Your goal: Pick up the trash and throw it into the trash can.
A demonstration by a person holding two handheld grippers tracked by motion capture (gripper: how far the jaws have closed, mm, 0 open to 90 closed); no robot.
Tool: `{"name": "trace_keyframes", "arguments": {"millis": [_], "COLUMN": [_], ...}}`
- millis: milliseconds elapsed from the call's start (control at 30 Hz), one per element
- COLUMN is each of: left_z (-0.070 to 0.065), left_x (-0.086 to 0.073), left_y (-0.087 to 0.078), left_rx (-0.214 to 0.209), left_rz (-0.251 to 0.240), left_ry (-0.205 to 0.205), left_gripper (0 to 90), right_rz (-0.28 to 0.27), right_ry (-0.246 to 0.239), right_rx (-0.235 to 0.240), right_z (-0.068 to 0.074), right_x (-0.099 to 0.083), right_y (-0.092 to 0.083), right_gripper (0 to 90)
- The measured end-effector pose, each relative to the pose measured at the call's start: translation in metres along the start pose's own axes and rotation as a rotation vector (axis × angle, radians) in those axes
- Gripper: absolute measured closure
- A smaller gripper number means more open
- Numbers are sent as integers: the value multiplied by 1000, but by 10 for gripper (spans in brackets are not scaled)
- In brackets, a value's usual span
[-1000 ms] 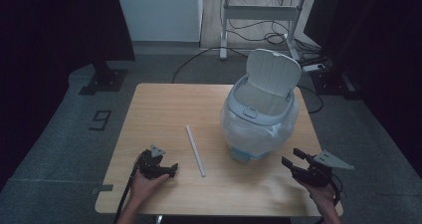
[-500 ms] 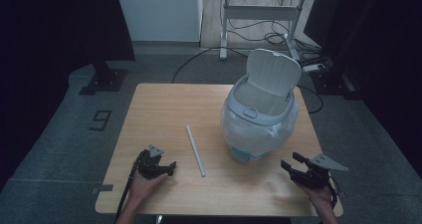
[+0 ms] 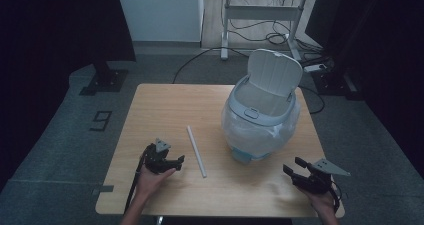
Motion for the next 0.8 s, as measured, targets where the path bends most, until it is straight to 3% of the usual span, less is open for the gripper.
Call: {"name": "trace_keyframes", "arguments": {"millis": [267, 800], "left_z": [-18, -39], "left_x": [13, 22], "left_y": [17, 52], "left_rx": [-31, -3], "left_rz": [19, 76], "left_ry": [-12, 5], "left_gripper": [146, 144], "right_rz": [10, 15], "right_ry": [2, 21], "right_rx": [-10, -29], "right_z": [-2, -7], "right_x": [-3, -5], "right_y": [1, -1], "right_gripper": [351, 351]}}
Point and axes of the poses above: each handheld gripper's, and its own axes: y roughly forward along the jaws, x roughly out of its top, z roughly to its left, the point moved 7 cm from there along y, roughly forward along the jaws, and after that the axes turned 9 degrees about -y, right-handed, at the moved point
